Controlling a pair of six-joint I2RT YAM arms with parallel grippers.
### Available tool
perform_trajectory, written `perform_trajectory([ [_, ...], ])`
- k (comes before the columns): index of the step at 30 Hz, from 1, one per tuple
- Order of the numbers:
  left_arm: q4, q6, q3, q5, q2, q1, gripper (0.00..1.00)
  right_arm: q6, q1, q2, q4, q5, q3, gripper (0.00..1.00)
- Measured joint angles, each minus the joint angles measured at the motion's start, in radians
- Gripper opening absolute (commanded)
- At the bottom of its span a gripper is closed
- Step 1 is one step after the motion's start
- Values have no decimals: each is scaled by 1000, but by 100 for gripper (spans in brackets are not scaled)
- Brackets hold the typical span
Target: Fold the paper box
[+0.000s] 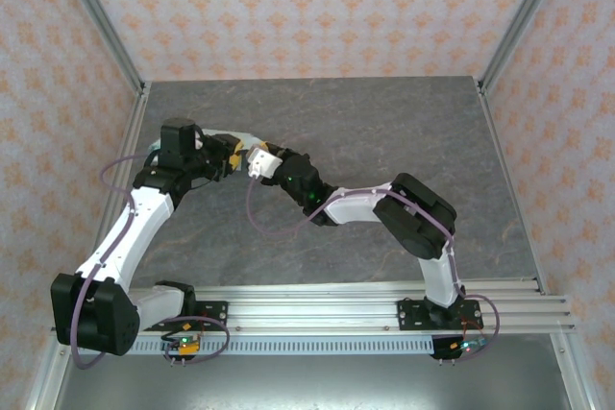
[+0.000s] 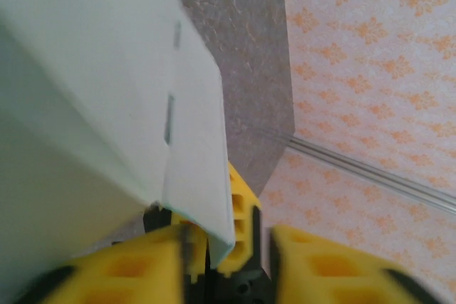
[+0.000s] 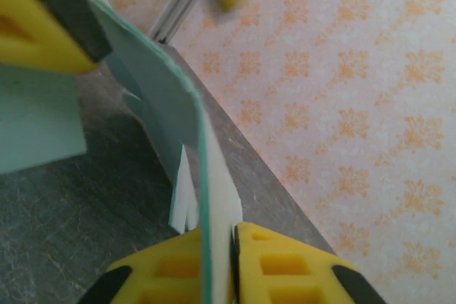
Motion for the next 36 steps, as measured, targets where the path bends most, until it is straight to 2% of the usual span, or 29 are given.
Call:
perform_trajectory([
  [3,-8,15,47,8,2,2,87,3,-1,-18,-56,1,-1,2],
  [7,-22,48,131,6,1,8,100,74,-22,-104,-214,-14,1,0],
  [11,-47,102,211,5,-3,24,100,214,-111,-237,-436,-105,27,0],
  [15,-195,277,428,-47,5,42,100,372,-249,-350,-703,-242,130,0],
  [18,-248,434,604,-100,5,47,100,510,-359,-420,-864,-415,188,0],
  [21,-267,567,682,-146,-11,47,100,641,-464,-451,-1000,-614,235,0],
  [24,-283,659,660,-174,-19,47,100,755,-539,-424,-1181,-775,320,0],
  [28,-277,718,533,-166,-5,47,100,873,-570,-337,-1390,-902,431,2],
  [31,-268,724,431,-127,51,47,100,941,-579,-286,-1493,-945,444,3],
  [36,-216,710,245,-66,85,47,100,1015,-586,-253,-1589,-932,440,5],
])
